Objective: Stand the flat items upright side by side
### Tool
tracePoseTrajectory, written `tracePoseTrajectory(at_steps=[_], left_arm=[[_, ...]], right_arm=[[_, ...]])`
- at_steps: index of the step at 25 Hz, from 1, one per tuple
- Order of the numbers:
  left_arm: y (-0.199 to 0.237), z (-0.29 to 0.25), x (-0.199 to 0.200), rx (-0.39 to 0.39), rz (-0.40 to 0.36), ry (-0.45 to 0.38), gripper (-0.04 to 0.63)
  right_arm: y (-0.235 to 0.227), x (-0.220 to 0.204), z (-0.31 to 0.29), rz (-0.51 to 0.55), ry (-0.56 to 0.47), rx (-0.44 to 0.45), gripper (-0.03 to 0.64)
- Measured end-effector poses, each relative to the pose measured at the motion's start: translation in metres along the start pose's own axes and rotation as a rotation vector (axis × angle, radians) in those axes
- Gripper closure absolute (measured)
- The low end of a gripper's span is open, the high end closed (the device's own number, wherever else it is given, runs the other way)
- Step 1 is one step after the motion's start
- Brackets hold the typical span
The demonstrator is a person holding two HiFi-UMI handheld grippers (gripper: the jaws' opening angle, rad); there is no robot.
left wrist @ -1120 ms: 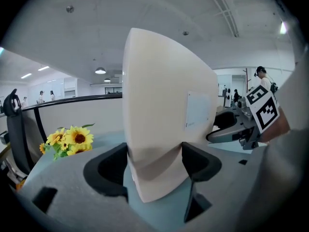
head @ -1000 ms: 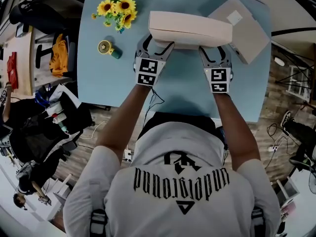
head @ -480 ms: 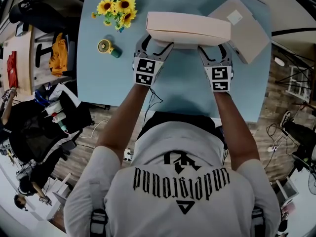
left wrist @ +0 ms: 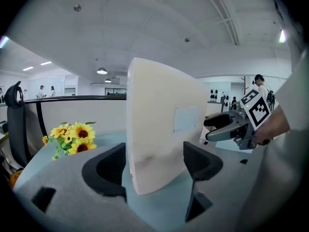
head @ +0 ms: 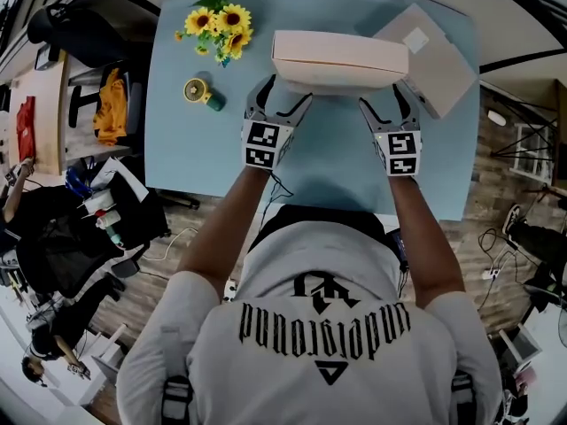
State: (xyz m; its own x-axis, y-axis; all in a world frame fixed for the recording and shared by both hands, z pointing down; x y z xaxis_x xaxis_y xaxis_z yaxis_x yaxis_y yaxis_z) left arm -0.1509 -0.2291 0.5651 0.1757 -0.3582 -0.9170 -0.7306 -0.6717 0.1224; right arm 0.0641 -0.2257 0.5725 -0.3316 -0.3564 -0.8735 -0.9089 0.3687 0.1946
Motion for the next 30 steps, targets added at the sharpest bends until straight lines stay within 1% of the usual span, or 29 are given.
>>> tracePoseTrajectory(at_steps=[6,13,16,19,21,24,30], left_arm=[[-0.014,0.027,0.022,-0.027,-0.004,-0.058,0.212],[-0.043,0.067,0.054,-0.082,-0.045,-0.131,0.212],[-0.055,0.076,0.062,-0.115,-0.073,-0.141,0.213],[-0.069,0.084,0.064,-0.147,-0.092,-0.139,0.214],[-0.077,0.086,0.065,-0.164,-0.098,-0.141,0.215],[-0.09,0.083,0.065,-0.187,-0.086,-0.143,0.215],[-0.107,0.065,0.075,-0.216,-0.09,-0.15,0.216]], right_arm=[[0.003,0.015,0.036,-0.036,-0.047,-0.012,0.273],[0.02,0.046,0.098,-0.077,-0.135,-0.041,0.276],[0.027,0.056,0.119,-0.097,-0.17,-0.056,0.278],[0.033,0.058,0.137,-0.114,-0.178,-0.062,0.278],[0.032,0.058,0.145,-0.116,-0.18,-0.067,0.279],[0.026,0.054,0.155,-0.111,-0.173,-0.08,0.281],[0.003,0.055,0.16,-0.116,-0.178,-0.099,0.282]])
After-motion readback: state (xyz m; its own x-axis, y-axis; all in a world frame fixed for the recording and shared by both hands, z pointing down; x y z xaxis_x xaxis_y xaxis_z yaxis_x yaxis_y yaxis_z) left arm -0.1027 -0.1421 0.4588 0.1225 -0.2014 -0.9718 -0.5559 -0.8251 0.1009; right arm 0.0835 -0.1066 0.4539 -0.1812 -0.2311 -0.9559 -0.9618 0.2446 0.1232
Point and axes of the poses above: the fingertips, and each gripper's own axes: z backward along the fingers, y to its left, x out of its top, the point moved 3 cm from there along z, backward along the fingers, and after that the axes turned 11 degrees about -x, right-handed, at the moved point
